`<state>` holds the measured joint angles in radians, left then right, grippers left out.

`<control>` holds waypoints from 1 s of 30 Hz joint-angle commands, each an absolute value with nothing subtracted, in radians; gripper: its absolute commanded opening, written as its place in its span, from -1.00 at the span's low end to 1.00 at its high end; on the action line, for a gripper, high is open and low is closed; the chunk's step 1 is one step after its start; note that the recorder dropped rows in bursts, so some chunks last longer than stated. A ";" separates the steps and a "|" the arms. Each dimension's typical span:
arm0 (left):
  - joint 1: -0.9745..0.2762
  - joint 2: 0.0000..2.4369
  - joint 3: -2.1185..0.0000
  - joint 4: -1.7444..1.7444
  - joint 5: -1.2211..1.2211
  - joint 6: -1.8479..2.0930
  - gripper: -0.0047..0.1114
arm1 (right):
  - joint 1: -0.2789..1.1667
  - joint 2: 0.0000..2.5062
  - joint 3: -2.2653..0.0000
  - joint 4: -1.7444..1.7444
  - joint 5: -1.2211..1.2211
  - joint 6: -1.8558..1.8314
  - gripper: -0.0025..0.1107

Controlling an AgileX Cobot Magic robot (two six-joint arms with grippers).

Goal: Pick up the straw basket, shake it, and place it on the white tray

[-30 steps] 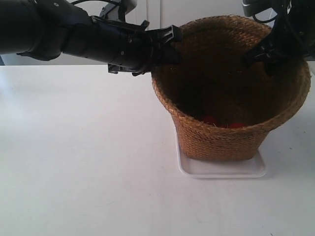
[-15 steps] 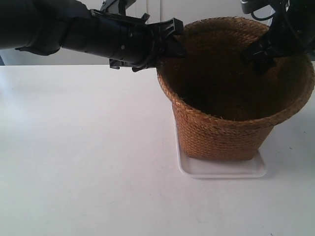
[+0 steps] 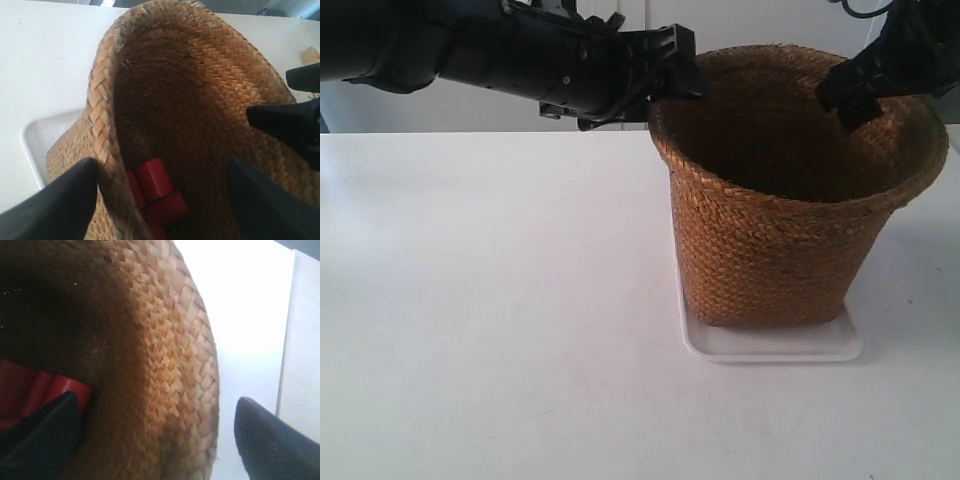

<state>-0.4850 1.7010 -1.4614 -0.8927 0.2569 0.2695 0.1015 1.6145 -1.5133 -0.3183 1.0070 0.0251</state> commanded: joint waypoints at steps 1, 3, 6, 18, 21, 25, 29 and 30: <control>-0.491 1.668 -1.467 -0.897 0.255 0.269 0.38 | 0.098 1.566 -1.514 -0.332 0.973 0.032 0.43; -0.491 1.668 -1.467 -0.889 0.255 0.269 0.38 | 0.098 1.551 -1.514 -0.332 0.963 0.032 0.43; -0.491 1.666 -1.467 -0.889 0.264 0.269 0.38 | 0.098 1.534 -1.514 -0.332 0.962 0.032 0.43; -0.413 1.538 -1.467 -0.747 0.355 0.269 -0.45 | 0.098 1.389 -1.514 -0.197 0.945 0.030 0.01; -0.379 1.444 -1.465 -0.618 0.414 0.266 -0.91 | 0.100 1.310 -1.514 -0.059 0.862 -0.035 -0.80; -0.319 1.342 -1.465 -0.618 0.444 0.261 -0.91 | 0.100 1.243 -1.514 -0.030 0.849 -0.047 -0.96; -0.280 1.219 -1.439 -0.561 0.511 0.269 -0.91 | 0.100 1.170 -1.501 0.096 0.849 -0.095 -0.96; -0.280 1.184 -1.424 -0.535 0.524 0.271 -0.91 | 0.100 1.141 -1.487 0.146 0.833 -0.118 -0.96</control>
